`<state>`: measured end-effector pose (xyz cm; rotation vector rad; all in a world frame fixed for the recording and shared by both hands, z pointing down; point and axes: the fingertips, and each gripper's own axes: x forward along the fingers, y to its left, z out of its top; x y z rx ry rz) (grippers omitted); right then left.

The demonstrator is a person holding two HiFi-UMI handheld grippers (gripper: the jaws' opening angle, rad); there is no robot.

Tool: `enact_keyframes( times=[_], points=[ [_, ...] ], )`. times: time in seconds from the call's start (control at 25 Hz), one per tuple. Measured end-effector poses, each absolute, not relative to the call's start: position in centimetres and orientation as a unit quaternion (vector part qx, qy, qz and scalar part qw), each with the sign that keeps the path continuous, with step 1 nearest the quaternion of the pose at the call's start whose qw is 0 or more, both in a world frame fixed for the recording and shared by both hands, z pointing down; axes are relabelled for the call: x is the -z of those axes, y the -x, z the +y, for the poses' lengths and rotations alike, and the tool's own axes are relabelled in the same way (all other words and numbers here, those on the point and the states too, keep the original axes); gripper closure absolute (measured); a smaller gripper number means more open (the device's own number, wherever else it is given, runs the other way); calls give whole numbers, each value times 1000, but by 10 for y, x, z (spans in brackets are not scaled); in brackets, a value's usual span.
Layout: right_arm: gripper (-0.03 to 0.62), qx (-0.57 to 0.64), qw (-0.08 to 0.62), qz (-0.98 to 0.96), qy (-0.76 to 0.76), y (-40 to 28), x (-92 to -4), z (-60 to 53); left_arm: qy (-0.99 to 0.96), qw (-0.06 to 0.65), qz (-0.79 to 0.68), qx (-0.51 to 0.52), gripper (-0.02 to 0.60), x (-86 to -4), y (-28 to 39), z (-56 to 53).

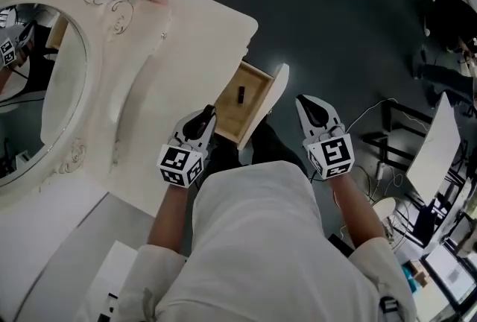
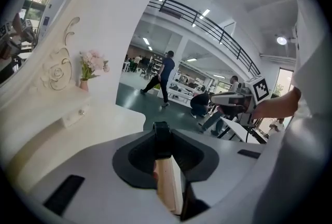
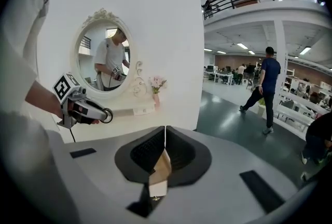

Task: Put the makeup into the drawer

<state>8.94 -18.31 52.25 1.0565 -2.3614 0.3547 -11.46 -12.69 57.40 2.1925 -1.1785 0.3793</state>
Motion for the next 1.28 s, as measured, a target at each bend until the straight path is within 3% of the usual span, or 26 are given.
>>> enact_keyframes(
  times=[0.64, 1.28],
  points=[
    [565, -189, 305, -895, -265, -91, -611, -184, -747, 424, -453, -237, 505, -745, 51, -90],
    [565, -225, 308, -893, -240, -81, -675, -184, -667, 516, -405, -353, 504, -889, 37, -73]
  ],
)
